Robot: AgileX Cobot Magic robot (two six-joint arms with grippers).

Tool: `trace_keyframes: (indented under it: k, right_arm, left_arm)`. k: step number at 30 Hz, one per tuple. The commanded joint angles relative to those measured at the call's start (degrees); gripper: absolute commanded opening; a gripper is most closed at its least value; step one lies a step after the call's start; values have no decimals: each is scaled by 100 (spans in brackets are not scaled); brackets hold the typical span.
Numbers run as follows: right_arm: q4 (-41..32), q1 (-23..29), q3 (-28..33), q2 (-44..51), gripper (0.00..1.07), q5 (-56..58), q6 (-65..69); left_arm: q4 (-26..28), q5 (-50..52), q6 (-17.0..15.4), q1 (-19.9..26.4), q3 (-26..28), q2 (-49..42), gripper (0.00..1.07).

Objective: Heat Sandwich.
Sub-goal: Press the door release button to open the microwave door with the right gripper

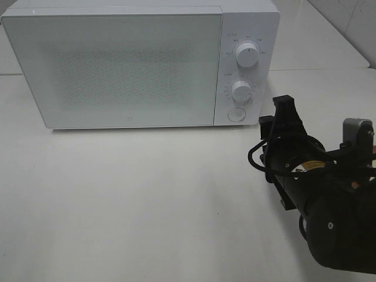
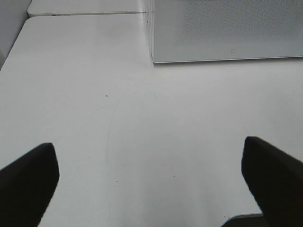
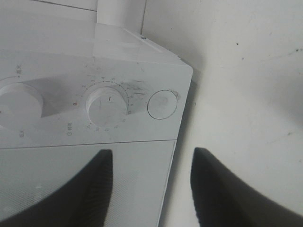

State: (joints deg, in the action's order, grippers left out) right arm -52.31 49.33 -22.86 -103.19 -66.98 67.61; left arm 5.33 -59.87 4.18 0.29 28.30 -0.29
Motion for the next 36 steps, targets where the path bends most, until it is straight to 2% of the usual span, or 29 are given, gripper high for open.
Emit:
trace_keyframes:
  k: [1,2,3,4,7,14,19,36]
  right_arm:
    - [40,17,-46,0,35,34,401]
    - [40,17,-46,0,25,34,498]
    - [40,17,-46,0,19,34,487]
    - [40,17,-46,0,19,34,487]
    - [40,17,-46,0,0,34,493]
    - [69,11,-46,0,0,229,842]
    - [384,-132,-189,-143,0,613,1026]
    - [1616,-1192,-1003,-659,0,1255,1094]
  left_arm:
    - [-6,40,-17,6,-11,-97,98]
    - [-6,40,-17,6,-11,-97,98]
    - [-6,40,-17,6,-11,-97,98]
    - [-6,40,-17,6,-11,-97,98]
    - [-6,40,-17,6,-11,-97,98]
    - [-6,40,-17,6,-11,-97,98]
    - [-6,40,0,6,-11,-97,98]
    - [-6,40,0,6,-11,-92,98]
